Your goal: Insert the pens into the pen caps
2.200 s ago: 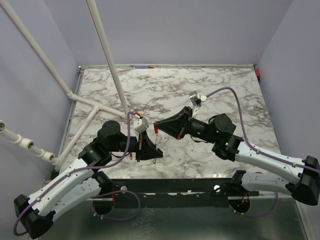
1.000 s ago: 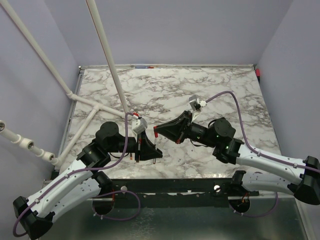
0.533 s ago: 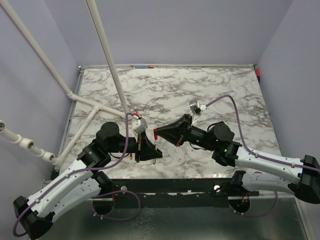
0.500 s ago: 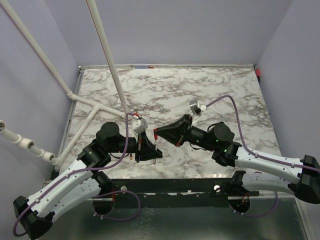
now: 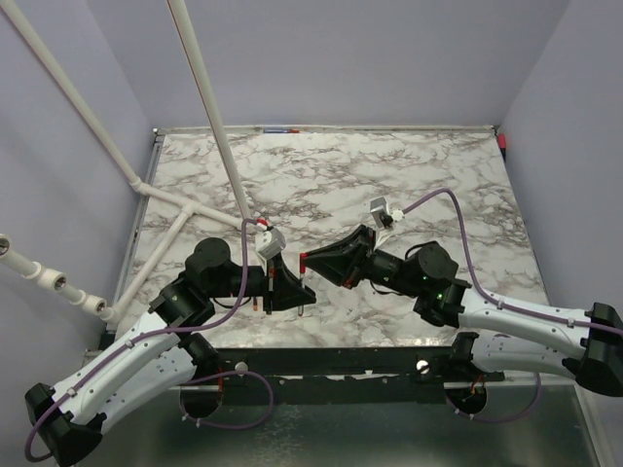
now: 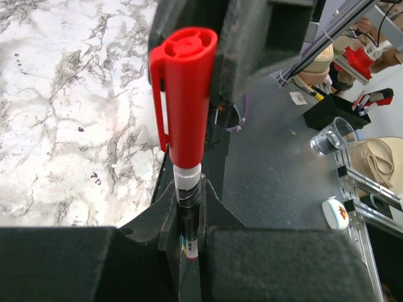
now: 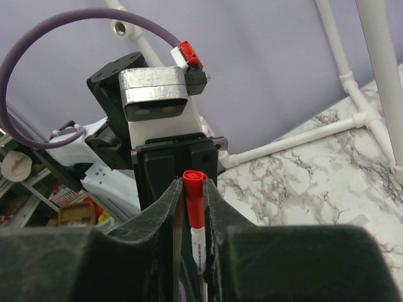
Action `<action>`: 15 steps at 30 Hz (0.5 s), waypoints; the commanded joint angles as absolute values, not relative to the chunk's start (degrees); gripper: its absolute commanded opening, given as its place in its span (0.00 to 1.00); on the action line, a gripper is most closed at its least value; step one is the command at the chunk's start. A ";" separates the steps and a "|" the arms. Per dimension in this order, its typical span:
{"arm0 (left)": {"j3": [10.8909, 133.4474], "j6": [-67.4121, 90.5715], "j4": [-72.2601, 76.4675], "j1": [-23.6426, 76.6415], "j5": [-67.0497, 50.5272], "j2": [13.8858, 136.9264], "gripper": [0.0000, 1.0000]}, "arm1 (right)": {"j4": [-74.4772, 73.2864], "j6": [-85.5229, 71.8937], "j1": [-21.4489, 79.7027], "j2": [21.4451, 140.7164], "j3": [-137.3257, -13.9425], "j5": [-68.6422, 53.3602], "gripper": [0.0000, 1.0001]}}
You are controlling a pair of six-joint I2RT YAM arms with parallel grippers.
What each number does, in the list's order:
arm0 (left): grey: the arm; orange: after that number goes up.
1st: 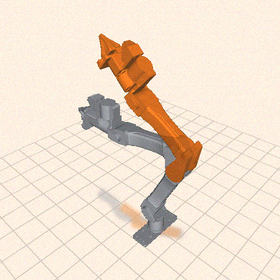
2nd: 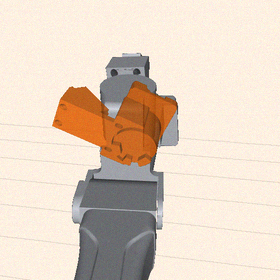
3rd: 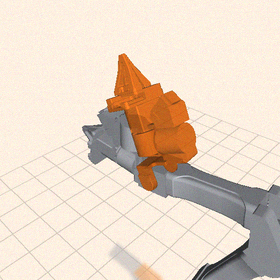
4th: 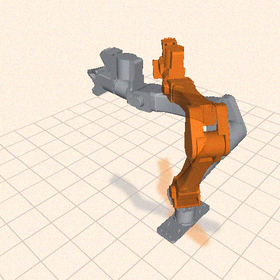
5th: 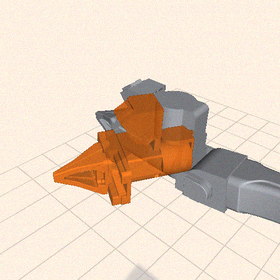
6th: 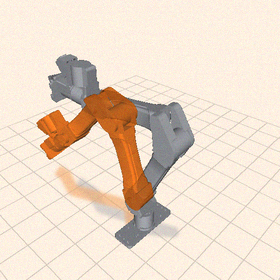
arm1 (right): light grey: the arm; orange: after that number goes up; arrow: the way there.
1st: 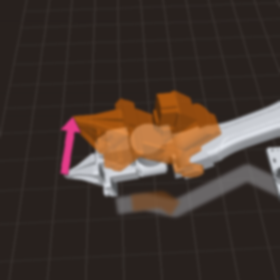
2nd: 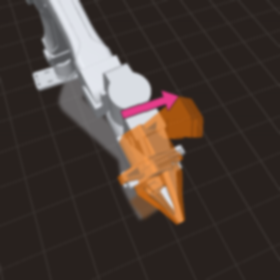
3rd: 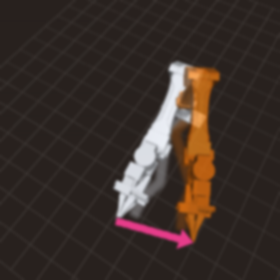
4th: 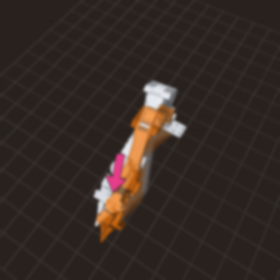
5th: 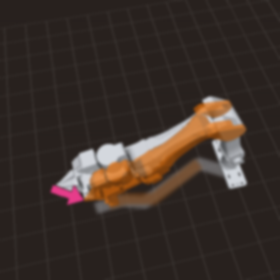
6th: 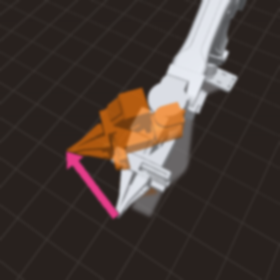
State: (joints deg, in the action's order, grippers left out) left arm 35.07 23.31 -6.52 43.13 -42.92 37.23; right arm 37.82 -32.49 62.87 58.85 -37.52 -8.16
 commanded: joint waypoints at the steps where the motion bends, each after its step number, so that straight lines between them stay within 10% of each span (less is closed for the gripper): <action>1: 35.16 22.87 -6.07 42.92 -40.64 36.41 0.00 | 35.16 -30.42 63.59 56.84 -37.37 -7.16 0.26; 6: 35.11 22.61 -6.30 42.92 -39.80 36.12 0.00 | 29.75 -29.05 63.54 54.80 -39.01 -5.33 0.45; 15: 35.29 21.89 -7.66 42.93 -36.71 34.83 0.00 | 14.01 -26.15 63.59 56.56 -49.28 -1.13 0.50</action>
State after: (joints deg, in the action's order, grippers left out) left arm 35.07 22.96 -6.59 43.13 -39.44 36.12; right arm 22.85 -28.80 63.07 55.31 -43.70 -4.23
